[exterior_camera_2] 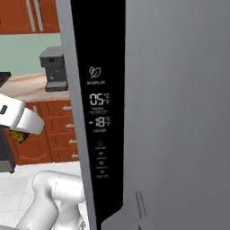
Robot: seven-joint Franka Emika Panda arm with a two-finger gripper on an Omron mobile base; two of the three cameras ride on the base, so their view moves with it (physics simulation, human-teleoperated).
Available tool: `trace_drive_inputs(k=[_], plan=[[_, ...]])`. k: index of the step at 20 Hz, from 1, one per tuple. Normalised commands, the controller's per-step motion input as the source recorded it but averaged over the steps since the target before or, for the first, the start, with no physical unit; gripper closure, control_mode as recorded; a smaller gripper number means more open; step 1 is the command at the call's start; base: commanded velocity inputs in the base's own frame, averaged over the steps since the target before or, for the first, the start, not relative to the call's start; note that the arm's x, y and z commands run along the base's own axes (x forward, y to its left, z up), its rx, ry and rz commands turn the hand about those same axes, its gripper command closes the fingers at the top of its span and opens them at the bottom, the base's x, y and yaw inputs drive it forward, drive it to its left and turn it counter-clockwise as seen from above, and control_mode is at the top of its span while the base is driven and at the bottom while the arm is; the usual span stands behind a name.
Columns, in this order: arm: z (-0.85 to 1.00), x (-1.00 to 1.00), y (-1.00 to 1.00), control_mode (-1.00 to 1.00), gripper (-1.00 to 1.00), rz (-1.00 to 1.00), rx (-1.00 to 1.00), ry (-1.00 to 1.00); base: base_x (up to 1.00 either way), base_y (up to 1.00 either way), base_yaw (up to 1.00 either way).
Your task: Gather the sweet potatos from the fridge and place them on a tray on the dining counter. Then gather the steaks from the fridge and place them on the other tray.
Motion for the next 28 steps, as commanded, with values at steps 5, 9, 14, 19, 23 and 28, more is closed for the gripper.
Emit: trace_drive_inputs(k=[5,9,14,19,23,28], plan=[[0.00,0.00,0.00,1.00,1.00,0.00,0.00,0.00,0.01,0.39,0.90],[0.00,0.00,0.00,1.00,1.00,0.00,0.00,0.00,0.26,0.74,0.71],[0.00,0.00,0.00,1.00,1.00,0.00,0.00,0.00,0.87,0.54,0.39],[0.00,0.00,0.00,1.00,1.00,0.00,0.00,0.00,1.00,0.03,0.41],[0.00,0.00,0.00,1.00,1.00,0.00,0.00,0.00,0.31,-0.01,0.95],[0.00,0.00,0.00,1.00,1.00,0.00,0.00,0.00,0.45,0.00,0.88]])
